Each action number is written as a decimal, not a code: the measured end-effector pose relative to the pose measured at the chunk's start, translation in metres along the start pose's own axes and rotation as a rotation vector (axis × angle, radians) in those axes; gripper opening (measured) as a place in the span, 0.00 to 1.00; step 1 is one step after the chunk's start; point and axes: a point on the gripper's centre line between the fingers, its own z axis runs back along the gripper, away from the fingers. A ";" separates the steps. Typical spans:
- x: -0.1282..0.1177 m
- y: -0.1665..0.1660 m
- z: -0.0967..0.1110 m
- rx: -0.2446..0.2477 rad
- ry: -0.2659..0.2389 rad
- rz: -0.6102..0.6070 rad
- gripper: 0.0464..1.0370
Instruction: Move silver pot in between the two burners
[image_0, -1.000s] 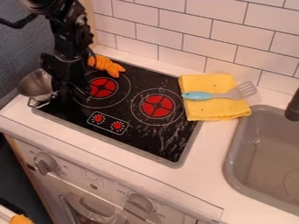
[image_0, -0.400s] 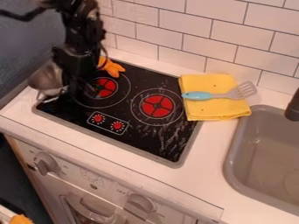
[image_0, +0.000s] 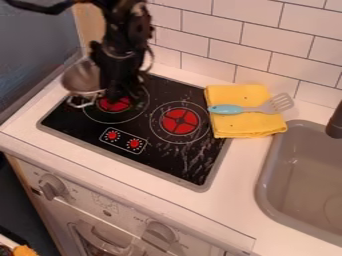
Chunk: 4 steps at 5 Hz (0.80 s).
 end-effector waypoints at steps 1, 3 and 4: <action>0.044 -0.017 0.014 -0.005 -0.130 -0.115 0.03; 0.087 -0.040 -0.007 -0.068 -0.183 -0.243 0.03; 0.088 -0.054 -0.022 -0.129 -0.170 -0.277 0.03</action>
